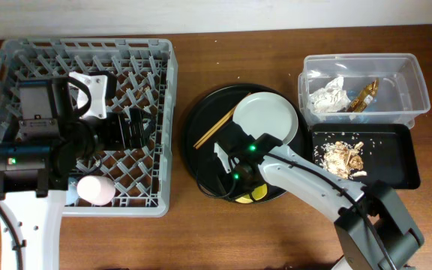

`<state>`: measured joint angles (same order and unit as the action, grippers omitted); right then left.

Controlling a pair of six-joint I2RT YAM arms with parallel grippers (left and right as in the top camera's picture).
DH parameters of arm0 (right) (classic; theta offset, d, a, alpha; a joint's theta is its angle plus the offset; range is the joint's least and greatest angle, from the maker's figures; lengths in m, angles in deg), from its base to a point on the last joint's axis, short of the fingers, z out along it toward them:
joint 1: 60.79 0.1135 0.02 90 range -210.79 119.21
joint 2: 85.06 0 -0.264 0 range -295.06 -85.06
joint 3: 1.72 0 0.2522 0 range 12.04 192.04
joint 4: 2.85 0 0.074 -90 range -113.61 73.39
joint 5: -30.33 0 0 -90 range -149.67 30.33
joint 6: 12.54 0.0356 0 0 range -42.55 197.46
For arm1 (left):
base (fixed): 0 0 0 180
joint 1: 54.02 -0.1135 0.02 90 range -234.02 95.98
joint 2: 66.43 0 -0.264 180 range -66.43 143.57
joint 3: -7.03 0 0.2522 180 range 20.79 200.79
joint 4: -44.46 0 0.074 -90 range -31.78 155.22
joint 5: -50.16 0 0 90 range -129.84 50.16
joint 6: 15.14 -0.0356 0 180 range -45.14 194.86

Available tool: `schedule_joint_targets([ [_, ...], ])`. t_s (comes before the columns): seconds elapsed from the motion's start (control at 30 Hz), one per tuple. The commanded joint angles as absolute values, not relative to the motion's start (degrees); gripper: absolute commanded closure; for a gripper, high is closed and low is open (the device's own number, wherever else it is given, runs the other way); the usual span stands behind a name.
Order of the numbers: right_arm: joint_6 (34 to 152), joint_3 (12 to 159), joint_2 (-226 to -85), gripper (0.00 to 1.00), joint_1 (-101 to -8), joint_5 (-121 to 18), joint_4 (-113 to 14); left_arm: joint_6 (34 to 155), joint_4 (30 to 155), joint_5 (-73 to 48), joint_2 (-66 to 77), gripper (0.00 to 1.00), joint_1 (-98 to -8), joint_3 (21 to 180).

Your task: Sort waste into correct bins and load items into the dishwasher rack

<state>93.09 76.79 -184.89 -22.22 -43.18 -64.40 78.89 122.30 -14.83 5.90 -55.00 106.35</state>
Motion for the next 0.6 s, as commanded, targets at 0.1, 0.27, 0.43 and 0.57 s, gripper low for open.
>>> schedule_joint_targets([
  [0.1, 93.82, 89.36, -184.3, 0.61, -22.96, -51.31, -67.12, 77.8, 121.42, -15.86, 9.75, 0.01, -45.71, 106.22],
  [0.27, 99.19, 101.73, -180.89, 0.57, -38.29, -53.61, -84.36, 77.99, 119.21, -15.66, 19.0, 0.01, -41.93, 106.22],
  [0.43, 94.82, 101.82, -177.68, 0.52, -48.06, -49.37, -89.78, 78.87, 112.24, -32.42, 38.38, 0.24, -28.61, 106.22],
  [0.57, 94.82, 101.84, -177.68, 0.42, -48.06, -49.39, -90.2, 79.33, 108.24, -33.89, 45.81, 0.3, -26.91, 106.22],
])
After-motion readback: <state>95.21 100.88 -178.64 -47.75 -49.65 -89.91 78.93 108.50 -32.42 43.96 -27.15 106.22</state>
